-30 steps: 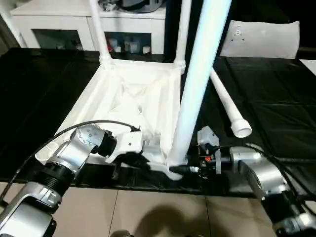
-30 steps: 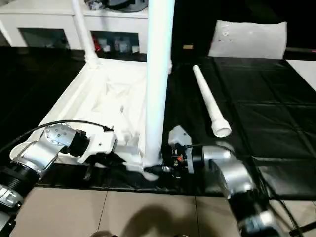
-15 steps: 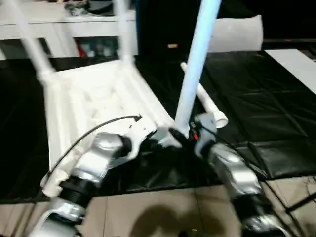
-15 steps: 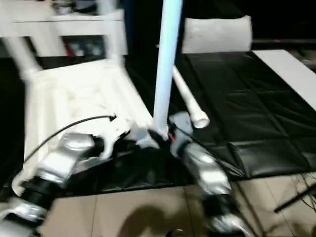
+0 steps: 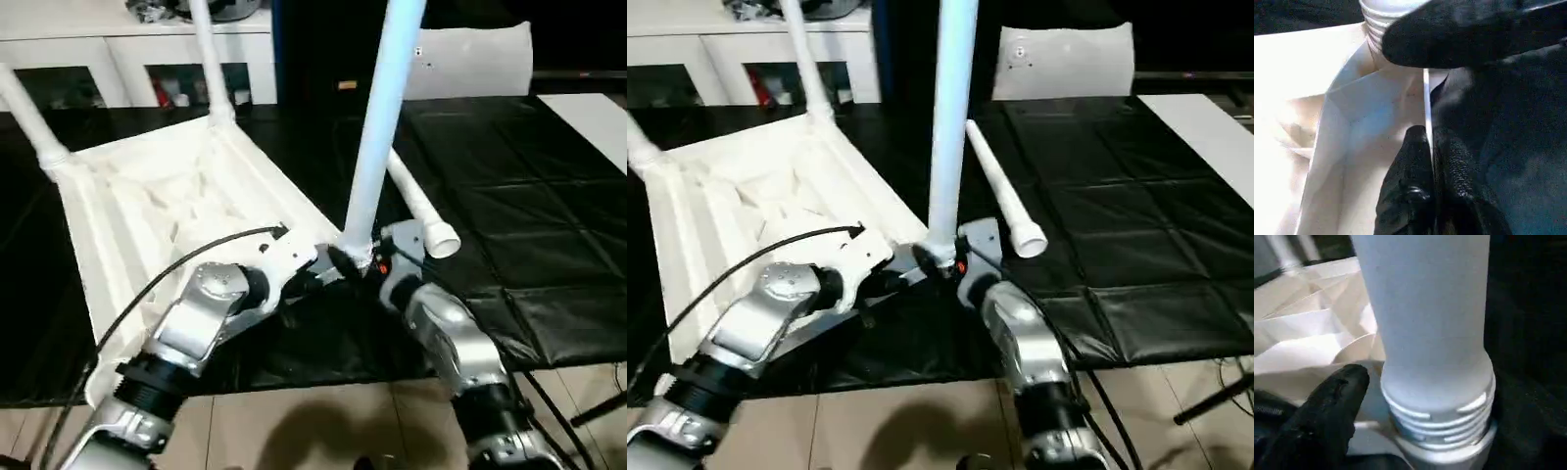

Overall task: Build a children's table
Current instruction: Rotate leg to tighten

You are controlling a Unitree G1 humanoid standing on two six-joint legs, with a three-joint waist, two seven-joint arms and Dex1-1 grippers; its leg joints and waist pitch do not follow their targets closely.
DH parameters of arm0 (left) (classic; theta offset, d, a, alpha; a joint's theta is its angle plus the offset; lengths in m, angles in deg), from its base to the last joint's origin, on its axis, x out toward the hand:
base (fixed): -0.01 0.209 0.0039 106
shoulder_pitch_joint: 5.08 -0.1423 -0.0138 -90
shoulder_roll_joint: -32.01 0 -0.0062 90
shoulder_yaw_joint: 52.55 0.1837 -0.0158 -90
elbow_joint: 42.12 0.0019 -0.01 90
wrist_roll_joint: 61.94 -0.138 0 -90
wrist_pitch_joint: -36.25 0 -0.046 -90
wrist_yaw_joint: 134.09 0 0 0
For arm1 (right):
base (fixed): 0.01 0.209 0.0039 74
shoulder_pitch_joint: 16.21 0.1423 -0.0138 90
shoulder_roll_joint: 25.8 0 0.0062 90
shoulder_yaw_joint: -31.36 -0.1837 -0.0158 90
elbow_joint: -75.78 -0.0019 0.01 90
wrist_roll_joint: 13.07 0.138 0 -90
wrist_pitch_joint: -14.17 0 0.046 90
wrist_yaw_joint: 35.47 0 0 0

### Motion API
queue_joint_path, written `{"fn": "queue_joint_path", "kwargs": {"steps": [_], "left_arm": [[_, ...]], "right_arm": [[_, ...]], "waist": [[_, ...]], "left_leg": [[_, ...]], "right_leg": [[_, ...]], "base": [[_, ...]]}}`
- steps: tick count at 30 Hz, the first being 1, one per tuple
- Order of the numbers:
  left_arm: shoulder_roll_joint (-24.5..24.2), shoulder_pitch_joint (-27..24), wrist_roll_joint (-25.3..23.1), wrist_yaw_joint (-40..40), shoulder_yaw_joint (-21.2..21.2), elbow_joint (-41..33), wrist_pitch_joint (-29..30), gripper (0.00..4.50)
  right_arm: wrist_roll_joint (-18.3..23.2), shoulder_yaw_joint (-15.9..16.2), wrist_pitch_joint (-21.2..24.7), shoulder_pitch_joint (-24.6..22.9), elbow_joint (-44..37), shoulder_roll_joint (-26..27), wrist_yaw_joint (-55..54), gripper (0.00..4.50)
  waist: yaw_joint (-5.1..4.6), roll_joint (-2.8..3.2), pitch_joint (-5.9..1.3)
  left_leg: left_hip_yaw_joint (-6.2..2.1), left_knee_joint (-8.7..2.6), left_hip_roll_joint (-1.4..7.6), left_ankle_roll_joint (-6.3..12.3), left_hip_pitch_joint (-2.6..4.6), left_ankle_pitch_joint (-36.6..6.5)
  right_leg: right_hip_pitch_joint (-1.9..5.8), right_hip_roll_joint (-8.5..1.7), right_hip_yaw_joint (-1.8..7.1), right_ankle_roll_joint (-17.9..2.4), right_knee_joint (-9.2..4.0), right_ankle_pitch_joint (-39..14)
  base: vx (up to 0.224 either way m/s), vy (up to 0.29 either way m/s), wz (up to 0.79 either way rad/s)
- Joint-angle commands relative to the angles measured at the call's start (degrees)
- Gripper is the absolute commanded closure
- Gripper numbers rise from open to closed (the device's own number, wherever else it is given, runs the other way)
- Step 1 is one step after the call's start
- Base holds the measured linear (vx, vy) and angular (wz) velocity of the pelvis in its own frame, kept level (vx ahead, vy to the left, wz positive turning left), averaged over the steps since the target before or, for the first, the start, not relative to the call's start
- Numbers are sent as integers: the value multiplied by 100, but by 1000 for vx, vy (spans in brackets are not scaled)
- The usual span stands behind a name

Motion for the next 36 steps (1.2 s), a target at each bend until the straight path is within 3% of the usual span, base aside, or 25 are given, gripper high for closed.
{"fn": "queue_joint_path", "kwargs": {"steps": [1,4,7,8,13,18,24,30,31,35,36], "left_arm": [[-204,67,43,-278,-3,-106,-414,450],[-537,71,119,-786,90,19,-781,450],[-716,85,191,-1157,152,97,-1014,450],[-811,105,179,-1323,207,151,-1124,450],[-1129,235,210,-2030,418,441,-1762,450],[-1162,483,379,-2912,653,804,-2441,450],[-1097,736,285,-3264,882,1110,-2905,450],[-991,900,218,-3471,967,1362,-3204,450],[-981,913,215,-3490,973,1388,-3235,450],[-960,992,194,-3539,1036,1544,-3395,450],[-959,1006,193,-3542,1048,1576,-3425,450]], "right_arm": [[105,23,-10,-128,-211,-189,348,11],[292,-88,-64,-273,-471,-662,965,5],[370,-119,-111,-298,-568,-958,1319,5],[388,-94,-155,-297,-587,-1115,1538,5],[510,121,-132,-279,-726,-1697,2514,5],[561,590,6,-29,-788,-2226,3695,5],[283,966,-208,266,-529,-2324,4154,5],[346,1193,-144,435,-387,-2309,4534,5],[363,1220,-128,453,-369,-2309,4593,32],[382,1305,-86,531,-288,-2278,4766,45],[385,1313,-77,547,-267,-2276,4794,69]], "waist": [[42,65,-368],[116,37,-365],[165,55,-367],[174,20,-373],[268,15,-377],[379,0,-382],[526,-35,-404],[531,-52,-405],[535,-53,-407],[546,-56,-413],[545,-56,-410]], "left_leg": [[49,-392,57,398,-41,-1251],[56,-395,59,399,-22,-1314],[61,-393,65,399,-17,-1254],[68,-389,58,399,-18,-1256],[79,-378,57,465,-4,-1155],[90,-377,99,485,9,-1090],[105,-365,106,426,17,-935],[107,-361,96,414,-5,-922],[105,-361,101,407,-7,-915],[102,-359,109,421,-8,-856],[105,-359,107,424,-7,-873]], "right_leg": [[408,-263,270,-880,-403,-1804],[395,-255,283,-815,-414,-1896],[390,-269,291,-856,-394,-1816],[399,-265,287,-844,-401,-1847],[397,-268,297,-838,-389,-1860],[378,-282,306,-927,-362,-1797],[377,-294,319,-970,-323,-1649],[395,-300,312,-914,-332,-1750],[399,-308,314,-910,-327,-1744],[400,-303,311,-920,-314,-1699],[396,-300,309,-914,-322,-1728]], "base": [[0,0,0],[0,0,0],[0,0,0],[0,0,0],[0,0,0],[0,0,0],[0,0,0],[0,0,0],[0,0,0],[0,0,0],[0,0,0]]}}
